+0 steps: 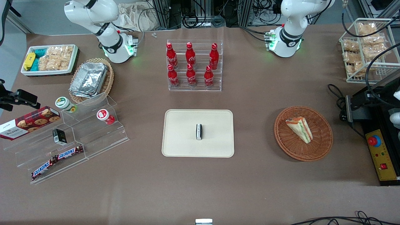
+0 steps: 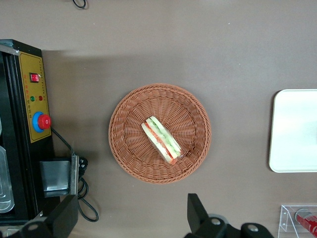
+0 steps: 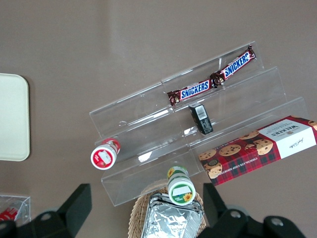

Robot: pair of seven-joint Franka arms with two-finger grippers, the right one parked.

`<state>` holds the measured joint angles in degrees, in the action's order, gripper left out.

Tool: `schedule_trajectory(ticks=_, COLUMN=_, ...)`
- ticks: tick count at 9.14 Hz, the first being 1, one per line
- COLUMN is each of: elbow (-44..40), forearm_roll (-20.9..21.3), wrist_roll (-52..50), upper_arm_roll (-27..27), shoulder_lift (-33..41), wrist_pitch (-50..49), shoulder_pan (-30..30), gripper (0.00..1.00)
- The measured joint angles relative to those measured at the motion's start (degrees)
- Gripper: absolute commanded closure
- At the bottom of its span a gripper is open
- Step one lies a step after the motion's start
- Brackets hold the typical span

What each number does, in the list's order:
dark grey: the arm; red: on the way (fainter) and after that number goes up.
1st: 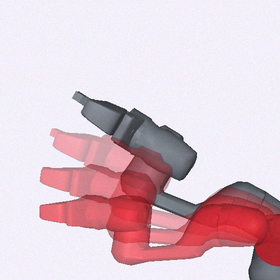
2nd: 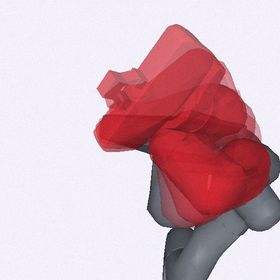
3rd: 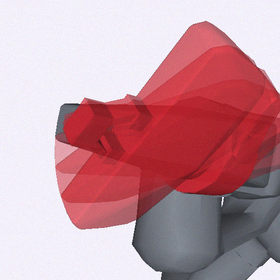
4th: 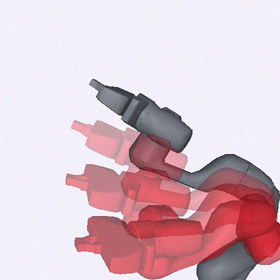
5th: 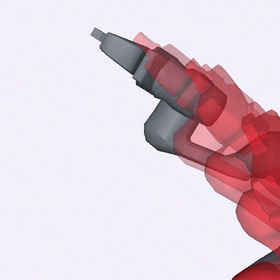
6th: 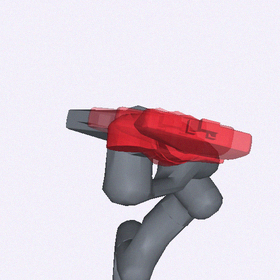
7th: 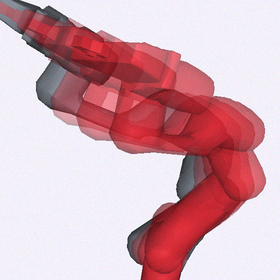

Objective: Place sandwich from basket to tray
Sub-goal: 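Move the left gripper over the wicker basket toward the sandwich, then lower the open left gripper around the wrapped sandwich and close it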

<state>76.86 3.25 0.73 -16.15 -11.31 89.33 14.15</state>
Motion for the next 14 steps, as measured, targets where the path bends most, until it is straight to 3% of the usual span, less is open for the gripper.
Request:
schedule_trajectory(ticks=5, elbow=0.87, forearm_roll=-0.02, wrist_roll=0.06, upper_arm_roll=-0.06, shoulder_lift=-0.56, wrist_pitch=-1.96, shoulder_pan=-0.07, gripper=0.01)
schedule_trajectory(ticks=9, elbow=8.35, forearm_roll=-0.02, wrist_roll=0.06, upper_arm_roll=-0.34, shoulder_lift=-1.37, wrist_pitch=-2.09, shoulder_pan=-0.32, gripper=0.01)
schedule_trajectory(ticks=11, elbow=13.44, forearm_roll=-0.04, wrist_roll=-1.22, upper_arm_roll=-0.17, shoulder_lift=-0.96, wrist_pitch=4.19, shoulder_pan=-0.07, gripper=0.01)
schedule_trajectory(ticks=14, elbow=24.56, forearm_roll=-0.86, wrist_roll=-13.1, upper_arm_roll=0.02, shoulder_lift=-0.08, wrist_pitch=18.17, shoulder_pan=0.03, gripper=0.01)
